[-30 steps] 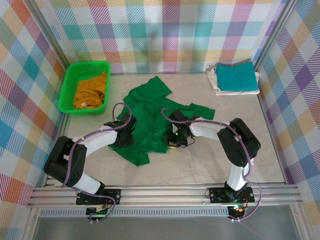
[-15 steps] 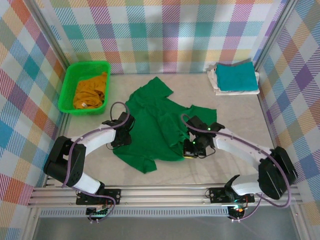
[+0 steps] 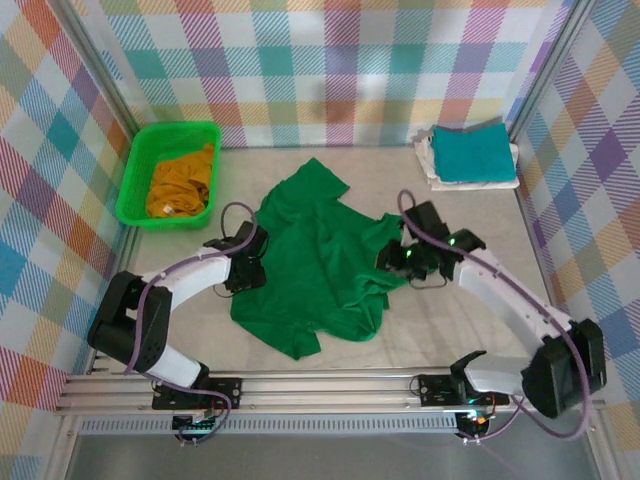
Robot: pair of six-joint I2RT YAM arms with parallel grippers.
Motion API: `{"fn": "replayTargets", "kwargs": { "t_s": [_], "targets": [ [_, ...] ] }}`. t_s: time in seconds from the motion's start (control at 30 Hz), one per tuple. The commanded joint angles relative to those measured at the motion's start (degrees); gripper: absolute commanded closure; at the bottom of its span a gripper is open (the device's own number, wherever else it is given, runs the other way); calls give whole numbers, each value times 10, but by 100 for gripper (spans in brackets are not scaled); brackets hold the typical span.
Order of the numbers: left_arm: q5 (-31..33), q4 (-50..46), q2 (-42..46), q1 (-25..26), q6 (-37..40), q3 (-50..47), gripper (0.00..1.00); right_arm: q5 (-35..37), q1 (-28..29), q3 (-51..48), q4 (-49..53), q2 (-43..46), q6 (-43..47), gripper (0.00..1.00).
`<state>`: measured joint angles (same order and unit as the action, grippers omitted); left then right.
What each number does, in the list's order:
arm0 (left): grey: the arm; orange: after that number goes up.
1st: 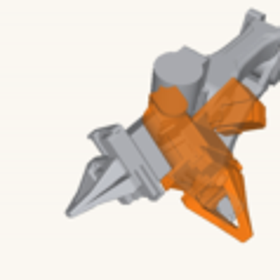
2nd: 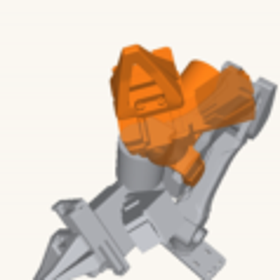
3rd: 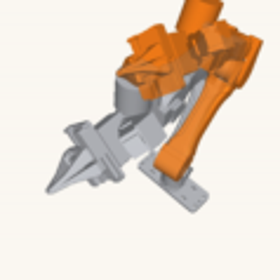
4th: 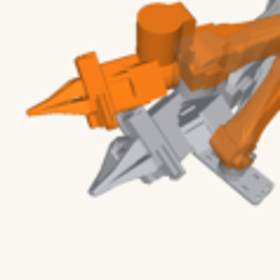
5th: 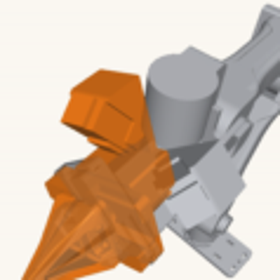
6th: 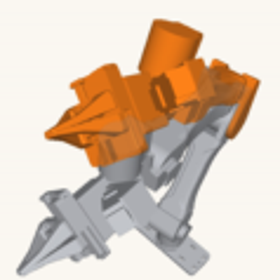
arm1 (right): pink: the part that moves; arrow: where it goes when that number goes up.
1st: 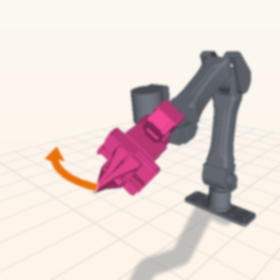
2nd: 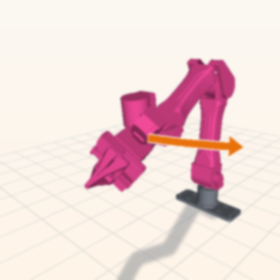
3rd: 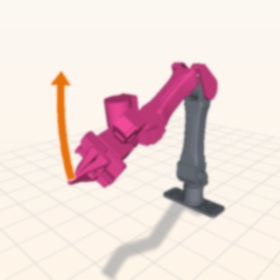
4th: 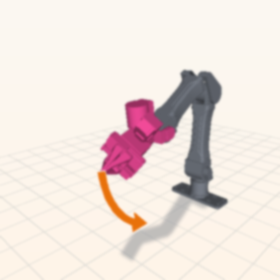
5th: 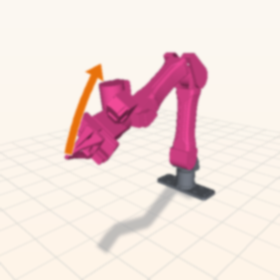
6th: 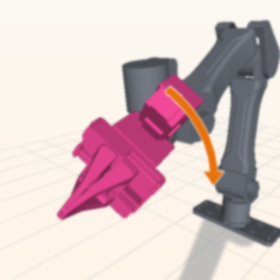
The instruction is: Fold and stack the t-shirts
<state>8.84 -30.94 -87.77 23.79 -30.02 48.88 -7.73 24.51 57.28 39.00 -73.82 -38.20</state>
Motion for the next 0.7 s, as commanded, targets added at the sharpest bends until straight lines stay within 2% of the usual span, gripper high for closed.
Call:
{"fn": "replayTargets", "kwargs": {
  "t_s": [0.0,0.07,0.13,0.2,0.43,0.6,0.67],
  "targets": [
    [-14,38,-43,-12,-2,47,70,15,-62,35,-55,-113,20,89],
    [-19,43,-80,-20,6,75,75,27,-83,71,-70,-179,32,92],
    [-26,44,-116,-30,11,101,90,24,-108,105,-88,-242,37,99],
    [-27,46,-131,-42,3,106,99,18,-128,143,-91,-296,39,100],
    [-30,81,-92,-91,-52,10,100,64,-158,230,-82,-416,29,100],
    [-33,74,-44,-114,-92,-65,100,53,-169,284,-66,-473,33,100],
    [-15,55,-10,-114,-106,-83,100,60,-170,312,-62,-497,33,100]
  ]
}}
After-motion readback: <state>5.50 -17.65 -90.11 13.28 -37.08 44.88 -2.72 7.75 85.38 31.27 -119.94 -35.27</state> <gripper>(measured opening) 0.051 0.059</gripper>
